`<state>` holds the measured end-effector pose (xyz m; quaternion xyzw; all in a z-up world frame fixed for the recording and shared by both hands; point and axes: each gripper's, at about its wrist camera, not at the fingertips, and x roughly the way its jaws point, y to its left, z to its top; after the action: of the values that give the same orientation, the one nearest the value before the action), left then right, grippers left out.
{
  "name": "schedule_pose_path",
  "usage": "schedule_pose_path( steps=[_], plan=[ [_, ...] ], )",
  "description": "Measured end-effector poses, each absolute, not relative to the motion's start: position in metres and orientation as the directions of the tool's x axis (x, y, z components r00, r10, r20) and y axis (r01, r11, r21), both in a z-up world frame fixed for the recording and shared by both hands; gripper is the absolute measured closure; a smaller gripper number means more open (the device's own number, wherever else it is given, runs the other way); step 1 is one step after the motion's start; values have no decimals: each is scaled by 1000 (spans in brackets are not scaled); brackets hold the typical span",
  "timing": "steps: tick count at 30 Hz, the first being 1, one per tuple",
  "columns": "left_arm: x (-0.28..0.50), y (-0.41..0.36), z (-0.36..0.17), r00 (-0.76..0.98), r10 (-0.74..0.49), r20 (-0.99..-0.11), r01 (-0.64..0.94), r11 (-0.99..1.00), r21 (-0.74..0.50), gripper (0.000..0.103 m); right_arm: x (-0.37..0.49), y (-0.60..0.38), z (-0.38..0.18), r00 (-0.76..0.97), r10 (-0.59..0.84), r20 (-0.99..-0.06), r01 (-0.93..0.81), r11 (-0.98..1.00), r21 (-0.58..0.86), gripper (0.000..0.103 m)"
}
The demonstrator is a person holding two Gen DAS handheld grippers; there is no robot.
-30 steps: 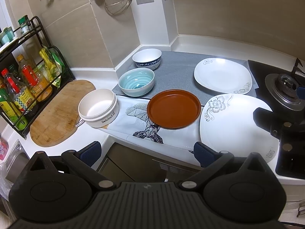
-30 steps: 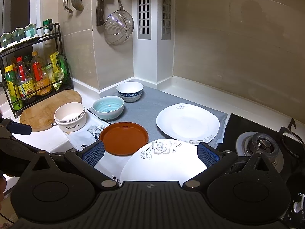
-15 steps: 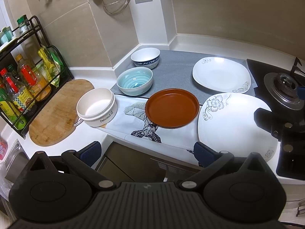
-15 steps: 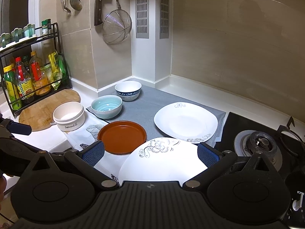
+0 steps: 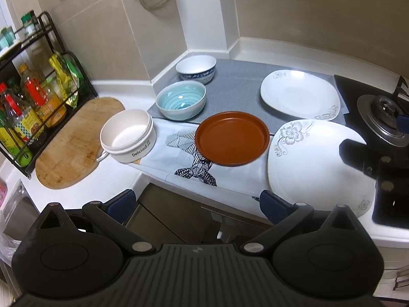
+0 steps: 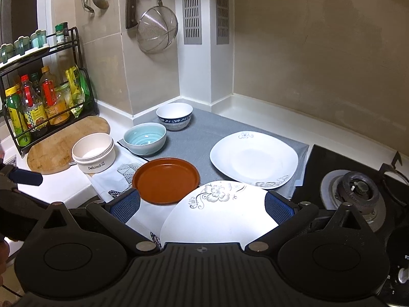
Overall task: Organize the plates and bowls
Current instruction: 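Reach both grippers to the terracotta-brown plate and close on its rim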
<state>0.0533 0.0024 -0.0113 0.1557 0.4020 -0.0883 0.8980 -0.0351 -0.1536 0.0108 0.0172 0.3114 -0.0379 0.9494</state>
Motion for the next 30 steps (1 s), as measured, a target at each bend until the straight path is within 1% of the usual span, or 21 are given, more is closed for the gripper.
schedule_pose_path(
  steps=[5, 11, 17, 25, 30],
  plan=[
    [88, 13, -17, 641, -39, -766, 287, 938, 192, 0, -2, -148, 9, 792, -63, -608, 86, 996, 9, 0],
    [152, 33, -31, 550, -102, -829, 318, 943, 95, 0, 59, -138, 0, 731, -57, -680, 125, 991, 50, 0],
    [208, 46, -54, 460, -138, -877, 365, 930, 46, 0, 111, -129, -17, 673, -80, -735, 185, 981, 63, 0],
    [239, 45, -79, 348, -179, -920, 454, 891, -2, 0, 144, -128, -34, 601, -69, -796, 249, 963, 104, 0],
    [249, 35, -90, 294, -203, -934, 443, 895, -55, 0, 162, -147, -46, 572, -15, -820, 251, 955, 158, 0]
  ],
)
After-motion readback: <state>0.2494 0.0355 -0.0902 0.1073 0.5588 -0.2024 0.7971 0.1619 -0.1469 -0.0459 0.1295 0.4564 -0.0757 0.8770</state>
